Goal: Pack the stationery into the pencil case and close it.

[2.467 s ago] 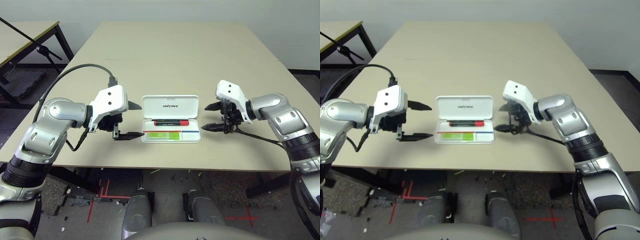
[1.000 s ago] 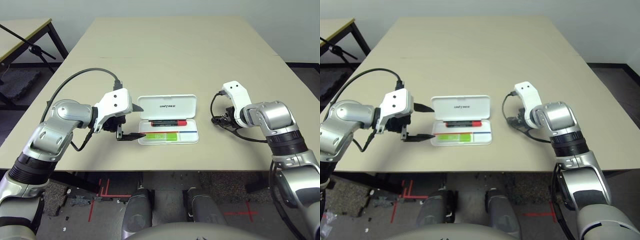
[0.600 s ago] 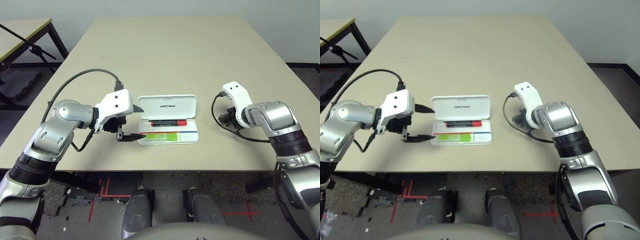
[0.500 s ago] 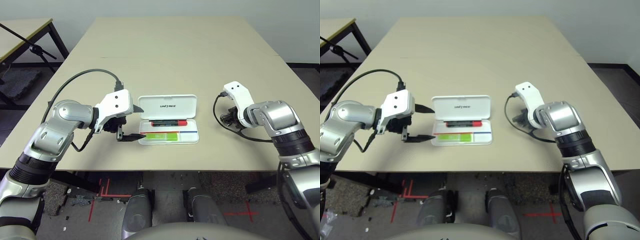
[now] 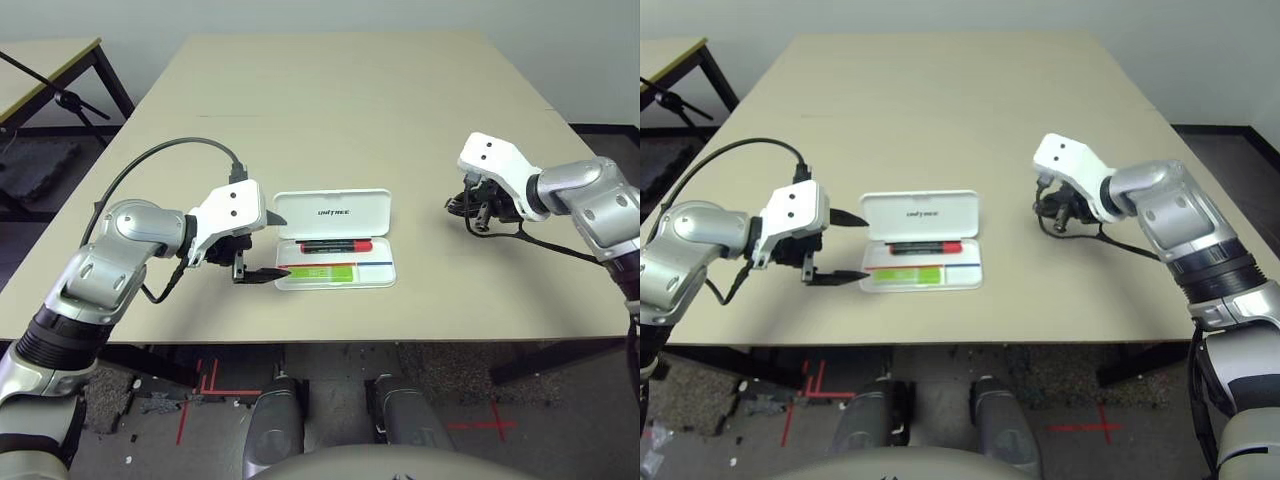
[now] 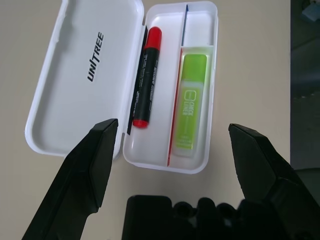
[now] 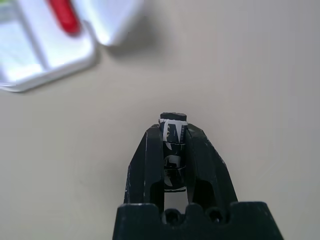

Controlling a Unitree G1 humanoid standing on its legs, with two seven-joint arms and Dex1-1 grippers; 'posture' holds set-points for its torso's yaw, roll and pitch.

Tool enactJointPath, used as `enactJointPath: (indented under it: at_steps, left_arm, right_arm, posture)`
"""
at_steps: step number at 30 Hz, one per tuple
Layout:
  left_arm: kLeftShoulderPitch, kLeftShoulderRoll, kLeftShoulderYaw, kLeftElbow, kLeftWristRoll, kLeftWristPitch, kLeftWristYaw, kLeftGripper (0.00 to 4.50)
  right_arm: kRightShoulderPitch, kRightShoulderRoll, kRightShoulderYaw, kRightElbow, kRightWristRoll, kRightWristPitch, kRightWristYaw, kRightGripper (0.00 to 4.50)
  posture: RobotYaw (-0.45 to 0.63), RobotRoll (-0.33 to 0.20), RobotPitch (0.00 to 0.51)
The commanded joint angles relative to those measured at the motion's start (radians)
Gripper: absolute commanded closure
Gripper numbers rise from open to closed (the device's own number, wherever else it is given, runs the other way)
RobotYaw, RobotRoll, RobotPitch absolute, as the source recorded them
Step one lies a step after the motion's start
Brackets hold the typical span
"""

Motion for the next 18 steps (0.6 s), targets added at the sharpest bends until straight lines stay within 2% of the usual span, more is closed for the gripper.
enactJointPath:
  at_steps: [1,18]
  left_arm:
    - [0.008,0.015,-0.005,-0.017,-0.003,0.012,-0.012,0.00]
    - [0.017,0.031,0.002,-0.041,-0.011,0.025,-0.017,0.00]
  right_arm:
    - [-0.007,0.031,0.013,-0.033,-0.005,-0.045,0.055,4.19]
    - [-0.043,0.204,0.086,-0.077,-0.070,0.003,0.109,4.19]
  posture:
    - [0.00,0.000,0.064]
    - [0.01,0.000,0.074]
